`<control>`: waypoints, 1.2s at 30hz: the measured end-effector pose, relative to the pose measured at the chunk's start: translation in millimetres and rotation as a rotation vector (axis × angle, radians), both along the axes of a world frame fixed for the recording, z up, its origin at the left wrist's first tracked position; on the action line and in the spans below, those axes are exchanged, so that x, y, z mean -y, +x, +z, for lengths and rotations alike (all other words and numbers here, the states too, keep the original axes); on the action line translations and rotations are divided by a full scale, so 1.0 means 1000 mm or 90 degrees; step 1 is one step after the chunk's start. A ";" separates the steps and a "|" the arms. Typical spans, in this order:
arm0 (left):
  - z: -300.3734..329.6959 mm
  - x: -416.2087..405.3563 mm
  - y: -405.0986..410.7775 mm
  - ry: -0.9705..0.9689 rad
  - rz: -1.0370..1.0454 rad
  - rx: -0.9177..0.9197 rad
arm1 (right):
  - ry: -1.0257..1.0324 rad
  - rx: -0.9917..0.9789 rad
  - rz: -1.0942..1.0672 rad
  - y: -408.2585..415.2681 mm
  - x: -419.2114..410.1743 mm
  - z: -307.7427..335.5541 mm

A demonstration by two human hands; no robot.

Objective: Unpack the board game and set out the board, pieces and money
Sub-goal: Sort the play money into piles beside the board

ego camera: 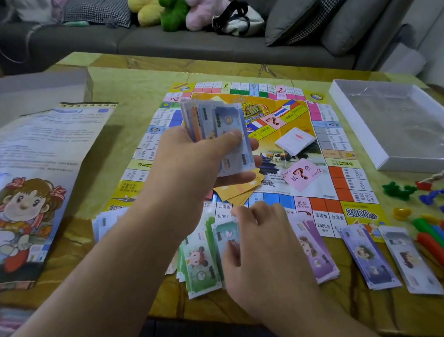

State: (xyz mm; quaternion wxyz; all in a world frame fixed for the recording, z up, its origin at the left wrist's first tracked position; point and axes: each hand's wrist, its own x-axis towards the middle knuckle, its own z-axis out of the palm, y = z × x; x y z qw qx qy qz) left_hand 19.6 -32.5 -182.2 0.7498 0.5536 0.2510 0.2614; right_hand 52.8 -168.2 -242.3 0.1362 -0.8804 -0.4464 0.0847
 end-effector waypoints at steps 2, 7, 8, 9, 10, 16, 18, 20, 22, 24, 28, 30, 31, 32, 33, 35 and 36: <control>0.000 0.002 0.000 -0.012 -0.008 0.003 | -0.016 0.033 0.013 -0.001 0.000 0.001; -0.003 0.009 0.001 -0.076 -0.061 0.023 | 0.136 -0.026 -0.029 0.026 0.011 0.025; -0.003 0.011 0.003 -0.083 -0.077 0.026 | 0.221 -0.090 -0.049 0.038 0.017 0.032; -0.005 0.013 0.002 -0.087 -0.093 0.022 | 0.310 -0.182 -0.070 0.048 0.023 0.040; -0.005 0.015 0.004 -0.092 -0.114 0.018 | 0.388 -0.288 -0.082 0.060 0.029 0.048; -0.011 0.038 0.008 -0.077 -0.260 -0.036 | 0.485 -0.444 -0.053 0.088 0.047 0.058; -0.010 0.044 0.011 -0.088 -0.303 -0.036 | 0.520 -0.446 -0.090 0.093 0.053 0.055; -0.008 0.046 0.012 -0.144 -0.326 -0.021 | 0.526 -0.436 -0.117 0.099 0.058 0.056; -0.006 0.048 0.012 -0.222 -0.304 -0.020 | 0.525 -0.435 -0.130 0.104 0.062 0.056; -0.006 0.050 0.014 -0.201 -0.290 -0.026 | 0.511 -0.418 -0.129 0.105 0.063 0.054; -0.014 0.051 0.016 -0.101 -0.270 -0.057 | 0.457 -0.461 -0.121 0.100 0.062 0.052; -0.016 0.051 0.016 -0.081 -0.258 -0.074 | 0.441 -0.458 -0.139 0.100 0.062 0.051; -0.016 0.051 0.016 -0.083 -0.256 -0.078 | 0.443 -0.448 -0.151 0.101 0.061 0.052; -0.015 0.051 0.016 -0.093 -0.255 -0.077 | 0.449 -0.438 -0.160 0.102 0.062 0.052; -0.014 0.051 0.016 -0.110 -0.256 -0.072 | 0.457 -0.432 -0.172 0.103 0.062 0.053; -0.012 0.050 0.016 -0.125 -0.259 -0.067 | 0.463 -0.444 -0.186 0.102 0.061 0.054; -0.012 0.049 0.016 -0.111 -0.263 -0.075 | 0.456 -0.462 -0.185 0.101 0.060 0.053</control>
